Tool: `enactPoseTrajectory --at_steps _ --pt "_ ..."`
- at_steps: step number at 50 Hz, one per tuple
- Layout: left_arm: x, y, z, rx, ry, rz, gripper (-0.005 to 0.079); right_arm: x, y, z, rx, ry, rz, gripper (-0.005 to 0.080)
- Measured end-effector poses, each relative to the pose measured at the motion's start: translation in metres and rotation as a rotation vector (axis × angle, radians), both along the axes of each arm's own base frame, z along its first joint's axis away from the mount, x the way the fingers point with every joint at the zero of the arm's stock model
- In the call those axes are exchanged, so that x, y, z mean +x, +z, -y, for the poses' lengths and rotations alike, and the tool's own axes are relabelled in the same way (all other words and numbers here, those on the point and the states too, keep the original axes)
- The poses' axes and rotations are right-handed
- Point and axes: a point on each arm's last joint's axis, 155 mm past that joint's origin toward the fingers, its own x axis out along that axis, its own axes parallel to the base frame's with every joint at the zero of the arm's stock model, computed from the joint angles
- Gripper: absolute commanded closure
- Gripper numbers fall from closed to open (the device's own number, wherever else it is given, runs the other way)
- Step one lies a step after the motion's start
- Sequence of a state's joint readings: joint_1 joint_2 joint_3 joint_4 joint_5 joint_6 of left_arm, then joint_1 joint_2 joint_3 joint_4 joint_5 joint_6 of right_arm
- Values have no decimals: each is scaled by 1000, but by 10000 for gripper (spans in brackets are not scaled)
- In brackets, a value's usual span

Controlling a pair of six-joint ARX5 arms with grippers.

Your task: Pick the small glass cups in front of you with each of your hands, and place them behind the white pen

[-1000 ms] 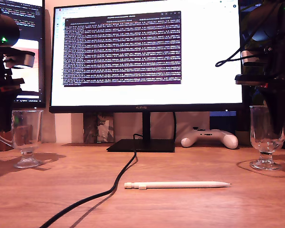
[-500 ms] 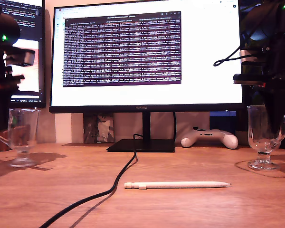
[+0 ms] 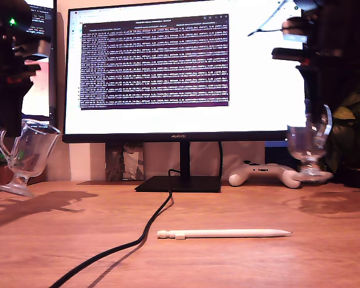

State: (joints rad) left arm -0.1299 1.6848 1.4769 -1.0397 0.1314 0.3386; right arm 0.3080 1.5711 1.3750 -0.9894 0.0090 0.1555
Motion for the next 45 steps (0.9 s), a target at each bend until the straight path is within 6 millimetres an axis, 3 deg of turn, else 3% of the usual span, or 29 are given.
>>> enactPoseTrajectory --at_steps 10,20,34,45 --pt "-8 23 35 -116 -61 44 762 -7 0 -19 0 51 -3 765" --pt "-22 50 84 -223 -170 99 762 -10 2 -39 19 75 12 765" --pt "-41 60 143 -307 -294 108 762 -16 5 -66 43 119 33 765" --pt "-57 64 176 -328 -375 114 762 -18 5 -70 12 125 50 765"
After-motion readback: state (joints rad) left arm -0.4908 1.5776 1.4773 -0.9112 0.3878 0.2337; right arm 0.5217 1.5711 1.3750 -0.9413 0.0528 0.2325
